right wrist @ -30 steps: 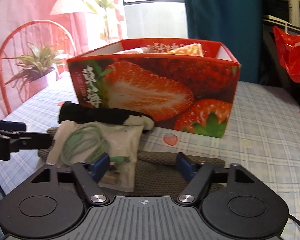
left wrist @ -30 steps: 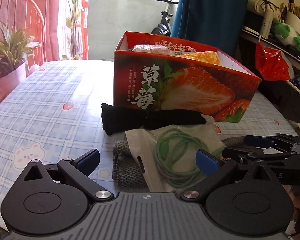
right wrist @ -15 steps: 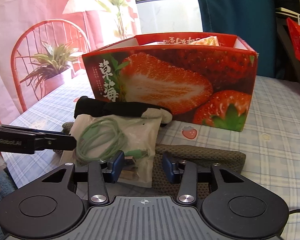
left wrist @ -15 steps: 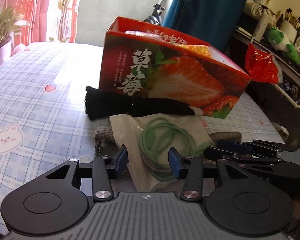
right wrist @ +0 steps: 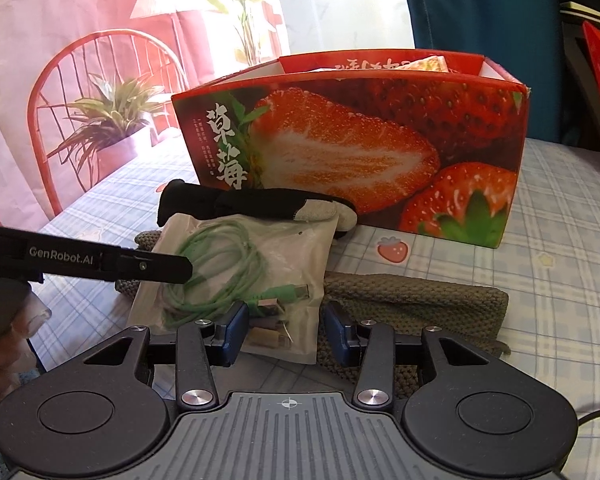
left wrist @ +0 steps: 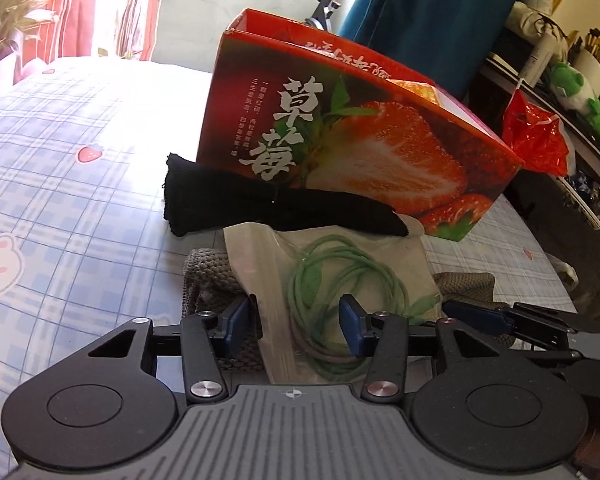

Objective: Organize soft objects
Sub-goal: 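Lower both grippers to the clear bag holding a green cable, then close both grippers on the clear cable bag and lift it over the box, then lower the cable bag into the red box and open both grippers, then withdraw both grippers and lower them to the grey knit cloth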

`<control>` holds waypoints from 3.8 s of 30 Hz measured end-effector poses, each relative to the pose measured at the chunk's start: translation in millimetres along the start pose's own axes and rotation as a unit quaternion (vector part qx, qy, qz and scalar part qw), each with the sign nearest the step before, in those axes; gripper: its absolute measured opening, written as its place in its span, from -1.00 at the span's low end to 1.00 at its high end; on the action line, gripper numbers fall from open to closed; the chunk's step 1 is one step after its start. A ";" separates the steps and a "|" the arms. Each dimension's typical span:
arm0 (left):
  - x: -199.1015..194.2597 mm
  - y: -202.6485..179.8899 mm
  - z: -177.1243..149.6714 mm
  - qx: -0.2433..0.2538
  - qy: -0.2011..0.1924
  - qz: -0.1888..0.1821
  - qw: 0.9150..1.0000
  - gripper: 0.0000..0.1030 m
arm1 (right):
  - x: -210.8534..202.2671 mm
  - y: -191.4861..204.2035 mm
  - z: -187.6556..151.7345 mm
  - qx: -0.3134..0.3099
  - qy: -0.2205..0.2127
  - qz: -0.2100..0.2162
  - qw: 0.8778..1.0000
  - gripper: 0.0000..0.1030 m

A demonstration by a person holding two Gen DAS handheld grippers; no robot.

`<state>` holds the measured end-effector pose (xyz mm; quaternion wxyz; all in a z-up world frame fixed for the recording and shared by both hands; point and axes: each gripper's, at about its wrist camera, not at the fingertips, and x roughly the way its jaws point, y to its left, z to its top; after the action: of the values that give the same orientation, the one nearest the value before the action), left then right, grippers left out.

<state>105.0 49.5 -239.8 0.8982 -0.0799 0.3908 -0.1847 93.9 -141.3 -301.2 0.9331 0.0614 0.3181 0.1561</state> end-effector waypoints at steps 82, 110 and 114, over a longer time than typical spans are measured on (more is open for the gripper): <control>96.9 -47.4 185.4 0.118 0.033 -0.037 0.992 -0.36 | 38.1 -89.5 190.7 -0.012 0.025 -0.068 0.997 -0.14; -7.8 -59.9 161.1 0.165 -0.066 0.033 0.984 0.53 | -18.8 -54.0 171.6 -0.015 -0.006 -0.070 0.997 0.19; -27.4 -60.8 142.7 0.173 -0.088 0.044 0.980 0.93 | -30.7 -45.1 156.3 -0.011 -0.019 -0.072 0.997 0.48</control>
<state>175.9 4.3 -106.6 0.9366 0.0783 0.2751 -0.2023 178.0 -196.3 -169.7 0.9485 0.0310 0.3019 0.0913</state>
